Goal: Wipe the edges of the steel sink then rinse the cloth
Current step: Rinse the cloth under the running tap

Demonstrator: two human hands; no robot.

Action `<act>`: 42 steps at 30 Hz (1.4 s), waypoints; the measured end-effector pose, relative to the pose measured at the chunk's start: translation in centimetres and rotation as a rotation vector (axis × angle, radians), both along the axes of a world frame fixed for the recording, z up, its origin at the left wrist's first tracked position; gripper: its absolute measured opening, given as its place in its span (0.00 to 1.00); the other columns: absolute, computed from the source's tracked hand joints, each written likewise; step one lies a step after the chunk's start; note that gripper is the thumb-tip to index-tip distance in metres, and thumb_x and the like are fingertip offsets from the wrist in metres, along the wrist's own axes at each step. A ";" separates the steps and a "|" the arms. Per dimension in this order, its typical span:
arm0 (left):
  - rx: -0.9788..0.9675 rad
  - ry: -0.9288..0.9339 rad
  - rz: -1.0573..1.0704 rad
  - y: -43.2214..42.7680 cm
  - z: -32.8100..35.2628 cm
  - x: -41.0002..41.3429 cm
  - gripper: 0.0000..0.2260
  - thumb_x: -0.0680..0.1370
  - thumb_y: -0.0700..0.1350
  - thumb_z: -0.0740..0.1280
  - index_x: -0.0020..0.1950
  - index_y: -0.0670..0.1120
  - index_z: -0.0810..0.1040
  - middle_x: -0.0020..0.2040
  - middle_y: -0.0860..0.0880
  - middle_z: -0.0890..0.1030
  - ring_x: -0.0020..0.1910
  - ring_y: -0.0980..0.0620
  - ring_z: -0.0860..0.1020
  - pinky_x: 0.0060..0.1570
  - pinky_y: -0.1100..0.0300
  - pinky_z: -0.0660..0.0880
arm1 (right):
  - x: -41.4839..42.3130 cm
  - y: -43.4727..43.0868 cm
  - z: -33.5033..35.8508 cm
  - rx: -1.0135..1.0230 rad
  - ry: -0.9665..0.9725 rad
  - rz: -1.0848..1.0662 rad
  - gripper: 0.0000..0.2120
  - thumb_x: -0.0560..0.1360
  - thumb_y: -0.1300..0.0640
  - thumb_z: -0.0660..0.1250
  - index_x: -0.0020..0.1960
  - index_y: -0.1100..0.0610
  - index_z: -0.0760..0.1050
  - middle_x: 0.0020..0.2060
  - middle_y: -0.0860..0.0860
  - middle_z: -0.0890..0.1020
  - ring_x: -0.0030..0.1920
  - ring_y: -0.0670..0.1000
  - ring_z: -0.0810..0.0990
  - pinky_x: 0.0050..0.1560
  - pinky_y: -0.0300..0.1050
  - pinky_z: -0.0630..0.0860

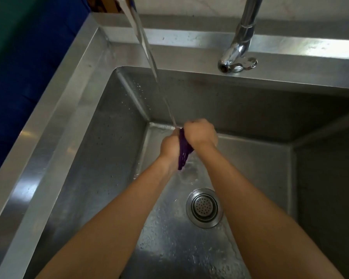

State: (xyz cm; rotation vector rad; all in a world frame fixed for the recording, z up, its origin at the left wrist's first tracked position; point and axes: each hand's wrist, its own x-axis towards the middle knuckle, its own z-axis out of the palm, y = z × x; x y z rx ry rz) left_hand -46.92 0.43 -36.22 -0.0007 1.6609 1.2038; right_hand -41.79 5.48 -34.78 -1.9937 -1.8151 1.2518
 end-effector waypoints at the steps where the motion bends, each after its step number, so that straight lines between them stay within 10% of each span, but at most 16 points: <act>1: -0.009 0.074 -0.020 0.0 -0.6 -0.1 0.17 0.80 0.47 0.58 0.33 0.43 0.74 0.27 0.45 0.77 0.31 0.47 0.78 0.32 0.61 0.77 | 0.2 0.3 -0.5 -0.077 0.089 -0.048 0.14 0.72 0.53 0.59 0.43 0.61 0.80 0.47 0.61 0.82 0.47 0.60 0.79 0.42 0.45 0.70; 4: -0.028 0.300 -0.146 -0.5 -1.4 -0.5 0.18 0.78 0.57 0.59 0.38 0.47 0.78 0.42 0.41 0.83 0.47 0.40 0.81 0.53 0.45 0.78 | 0.8 -0.2 -1.9 -0.127 0.328 -0.164 0.16 0.73 0.49 0.60 0.31 0.55 0.75 0.35 0.55 0.79 0.38 0.56 0.77 0.38 0.41 0.70; 9: -0.058 0.452 -0.253 -1.1 -1.5 -2.1 0.19 0.78 0.60 0.57 0.48 0.46 0.77 0.50 0.42 0.82 0.50 0.44 0.80 0.54 0.47 0.77 | 2.7 -0.7 -2.6 -0.375 0.396 -0.007 0.20 0.78 0.41 0.53 0.47 0.57 0.72 0.37 0.59 0.81 0.29 0.57 0.83 0.28 0.47 0.79; 14: -0.072 -0.043 -0.205 -1.3 -0.9 -3.1 0.14 0.77 0.55 0.58 0.48 0.48 0.78 0.45 0.46 0.81 0.39 0.50 0.81 0.38 0.59 0.78 | 3.9 0.1 -1.0 -0.228 0.495 0.119 0.05 0.77 0.59 0.64 0.48 0.61 0.72 0.40 0.56 0.76 0.33 0.55 0.80 0.27 0.48 0.81; 18: -0.034 -0.383 -0.229 -1.5 -0.9 -4.7 0.26 0.74 0.63 0.60 0.53 0.41 0.79 0.46 0.38 0.82 0.45 0.39 0.81 0.44 0.41 0.79 | 3.9 -0.2 0.9 0.018 0.445 0.398 0.11 0.68 0.71 0.66 0.48 0.62 0.79 0.48 0.56 0.75 0.49 0.50 0.75 0.50 0.37 0.72; 22: -0.108 -0.268 -0.353 -0.9 -0.4 -3.8 0.15 0.77 0.58 0.59 0.45 0.48 0.77 0.32 0.46 0.83 0.28 0.50 0.80 0.25 0.63 0.76 | 3.7 -1.2 1.5 -0.080 0.588 0.356 0.12 0.67 0.71 0.65 0.47 0.59 0.78 0.51 0.55 0.74 0.51 0.48 0.73 0.49 0.30 0.69; 27: -0.003 -0.069 -0.239 -0.4 -1.0 -2.4 0.15 0.78 0.58 0.59 0.46 0.48 0.79 0.35 0.49 0.83 0.29 0.54 0.80 0.23 0.66 0.72 | 2.8 -2.0 0.4 -0.096 0.257 0.236 0.24 0.75 0.43 0.62 0.63 0.57 0.68 0.59 0.58 0.74 0.57 0.56 0.76 0.59 0.49 0.73; 30: 0.111 -0.166 -0.147 -0.1 -0.6 -2.9 0.20 0.77 0.57 0.61 0.58 0.43 0.77 0.50 0.43 0.82 0.43 0.48 0.81 0.37 0.56 0.79 | 3.3 -2.4 1.2 0.016 0.265 0.321 0.15 0.76 0.51 0.63 0.58 0.59 0.71 0.52 0.59 0.79 0.47 0.60 0.81 0.47 0.55 0.79; 35: 0.154 -0.275 -0.161 -0.6 -0.9 -2.6 0.28 0.81 0.52 0.53 0.26 0.46 0.81 0.25 0.51 0.80 0.25 0.57 0.79 0.26 0.69 0.74 | 1.7 -4.9 2.4 0.321 0.252 0.366 0.13 0.75 0.53 0.63 0.56 0.58 0.69 0.53 0.58 0.74 0.49 0.60 0.77 0.47 0.50 0.73; 42: -0.013 -0.161 0.018 -0.1 -0.1 0.0 0.17 0.80 0.49 0.55 0.33 0.45 0.71 0.21 0.49 0.75 0.20 0.54 0.75 0.20 0.71 0.68 | -0.1 -2.5 0.7 0.314 -0.071 0.127 0.16 0.77 0.48 0.57 0.49 0.56 0.78 0.47 0.60 0.83 0.49 0.62 0.81 0.41 0.46 0.71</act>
